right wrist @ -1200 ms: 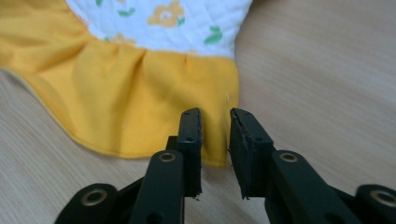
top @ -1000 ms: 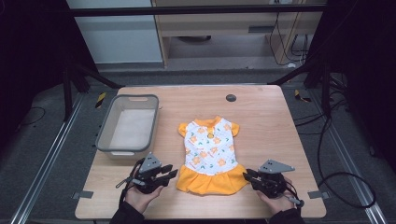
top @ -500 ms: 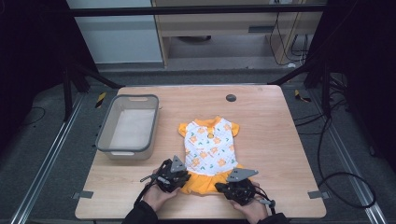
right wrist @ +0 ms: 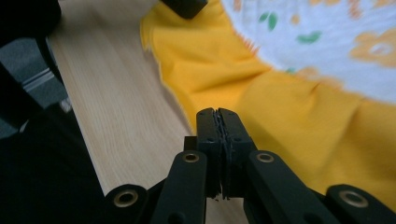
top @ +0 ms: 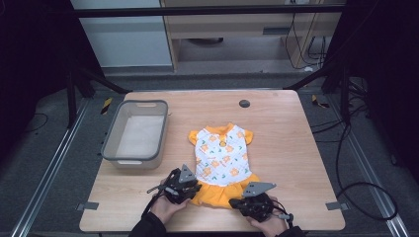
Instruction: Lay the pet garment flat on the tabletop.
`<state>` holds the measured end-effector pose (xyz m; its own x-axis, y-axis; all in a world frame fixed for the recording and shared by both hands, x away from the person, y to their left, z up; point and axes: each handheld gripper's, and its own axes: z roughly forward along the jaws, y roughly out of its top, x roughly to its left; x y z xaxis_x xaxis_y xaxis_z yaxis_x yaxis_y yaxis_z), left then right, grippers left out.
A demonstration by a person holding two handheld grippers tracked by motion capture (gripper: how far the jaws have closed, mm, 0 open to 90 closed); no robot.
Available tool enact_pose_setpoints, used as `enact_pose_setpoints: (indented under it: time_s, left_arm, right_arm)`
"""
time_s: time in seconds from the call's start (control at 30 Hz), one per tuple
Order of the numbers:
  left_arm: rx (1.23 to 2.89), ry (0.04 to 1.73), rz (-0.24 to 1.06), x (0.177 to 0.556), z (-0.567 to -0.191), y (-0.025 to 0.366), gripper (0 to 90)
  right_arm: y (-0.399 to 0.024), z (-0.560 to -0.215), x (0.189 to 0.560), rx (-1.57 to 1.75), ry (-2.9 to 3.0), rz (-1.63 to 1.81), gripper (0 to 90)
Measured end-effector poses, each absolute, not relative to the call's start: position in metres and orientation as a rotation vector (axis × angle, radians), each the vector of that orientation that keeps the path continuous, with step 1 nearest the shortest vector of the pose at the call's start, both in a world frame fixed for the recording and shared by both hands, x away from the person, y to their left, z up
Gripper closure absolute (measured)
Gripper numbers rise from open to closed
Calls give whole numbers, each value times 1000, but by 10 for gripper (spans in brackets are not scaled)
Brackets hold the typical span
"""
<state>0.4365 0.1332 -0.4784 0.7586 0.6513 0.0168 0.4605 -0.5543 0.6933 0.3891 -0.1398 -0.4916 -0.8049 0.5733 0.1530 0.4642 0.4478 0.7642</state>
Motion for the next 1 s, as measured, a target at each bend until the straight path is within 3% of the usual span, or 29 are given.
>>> enact_pose_setpoints:
  time_s: [0.27,0.57,0.7,1.0]
  left_arm:
    - [2144,895,425,479,-456,126,721]
    - [2191,999,392,518,-487,109,716]
    - [2199,993,387,520,-493,116,705]
    - [2184,989,415,523,-495,114,680]
  right_arm:
    - [-168,-469,436,1055,2323,1305,900]
    - [-162,-491,500,1182,2236,1183,896]
    - [-162,-507,507,1206,2258,1110,897]
    - [-163,-505,501,1237,2264,1093,899]
